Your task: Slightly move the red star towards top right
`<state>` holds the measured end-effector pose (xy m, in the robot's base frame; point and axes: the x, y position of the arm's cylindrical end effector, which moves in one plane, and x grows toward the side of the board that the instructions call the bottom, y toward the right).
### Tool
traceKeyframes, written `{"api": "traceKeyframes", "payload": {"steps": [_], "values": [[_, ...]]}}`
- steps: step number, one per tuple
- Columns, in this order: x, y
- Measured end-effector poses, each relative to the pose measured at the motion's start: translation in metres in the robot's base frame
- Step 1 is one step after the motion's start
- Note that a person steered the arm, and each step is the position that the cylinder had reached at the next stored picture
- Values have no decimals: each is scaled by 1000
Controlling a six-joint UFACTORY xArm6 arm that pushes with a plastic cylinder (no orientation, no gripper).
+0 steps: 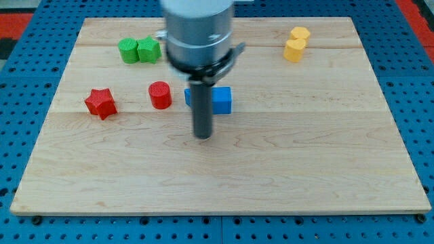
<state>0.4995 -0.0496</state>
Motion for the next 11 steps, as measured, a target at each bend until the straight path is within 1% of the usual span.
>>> {"api": "traceKeyframes", "payload": {"steps": [1,2,3,5,8,9,10,11], "values": [[-8,-92],[-24,-160],[-40,-179],[-52,-177],[-58,-135],[-61,-132],[-23,-131],[-5,-86]]}}
